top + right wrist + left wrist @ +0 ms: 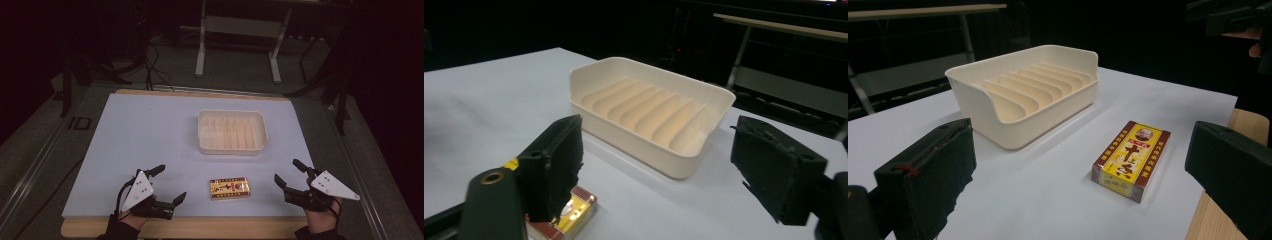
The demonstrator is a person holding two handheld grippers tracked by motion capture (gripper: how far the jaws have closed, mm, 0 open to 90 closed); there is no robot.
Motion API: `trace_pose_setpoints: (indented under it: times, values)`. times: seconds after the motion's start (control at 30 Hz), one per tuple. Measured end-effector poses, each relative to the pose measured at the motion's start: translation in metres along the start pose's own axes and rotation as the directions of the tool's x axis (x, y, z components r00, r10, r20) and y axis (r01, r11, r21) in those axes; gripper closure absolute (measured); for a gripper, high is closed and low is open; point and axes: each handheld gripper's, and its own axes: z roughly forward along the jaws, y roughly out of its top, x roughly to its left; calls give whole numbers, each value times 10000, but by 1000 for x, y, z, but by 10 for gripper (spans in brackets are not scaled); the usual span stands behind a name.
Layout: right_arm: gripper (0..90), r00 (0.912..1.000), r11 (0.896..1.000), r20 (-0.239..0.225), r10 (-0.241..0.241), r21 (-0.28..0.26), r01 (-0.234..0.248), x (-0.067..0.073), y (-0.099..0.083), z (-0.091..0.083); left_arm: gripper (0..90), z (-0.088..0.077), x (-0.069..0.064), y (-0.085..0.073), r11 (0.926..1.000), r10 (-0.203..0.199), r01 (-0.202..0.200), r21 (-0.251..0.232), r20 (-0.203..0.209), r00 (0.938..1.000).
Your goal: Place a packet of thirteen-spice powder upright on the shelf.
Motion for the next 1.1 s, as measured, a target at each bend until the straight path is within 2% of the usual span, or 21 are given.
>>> trace_pose_setpoints:
  times: [0.07, 0.2, 0.27, 0.43, 0.47, 0.6, 0.7, 0.93, 1.1]
  values:
    - [192, 9999, 9999, -78, 132, -55, -132, -2, 0, 0, 6, 0, 0, 0, 10000, -42, 43, -22, 44, 10000]
    - [184, 9997, 9995, -191, 139, -276, -144, -3, 0, -1, 7, -2, 2, 0, 9996, -102, 98, -264, -161, 9998]
    - [184, 9999, 9998, -138, 63, -172, -66, -3, 0, -1, 7, -3, 5, 0, 9991, -298, 291, -320, -231, 9993]
    - [159, 9994, 9995, -117, 319, 49, -318, -2, -1, 0, 7, -6, 7, 0, 9987, -370, 353, -367, -457, 9983]
    - [156, 9993, 9993, -66, 359, 122, -358, -2, -1, 1, 6, -6, 8, 0, 9984, -402, 387, -405, -384, 9985]
    - [152, 9995, 9996, -167, 258, 138, -256, -1, -2, 1, 6, -2, 9, -2, 9997, -226, 227, 6, -147, 9996]
    - [152, 9998, 9999, -149, 153, 66, -152, -1, -2, 2, 6, 1, 9, -3, 9992, -285, 284, 270, 33, 9996]
    - [153, 9990, 9993, -298, -330, -207, 324, 3, 0, 1, 6, 5, 10, -3, 9940, -717, 689, 847, 309, 9969]
    - [151, 9972, 9991, -627, -411, -111, 405, 6, -1, 3, 6, 13, 7, 1, 9913, -830, 771, 1065, 518, 9952]
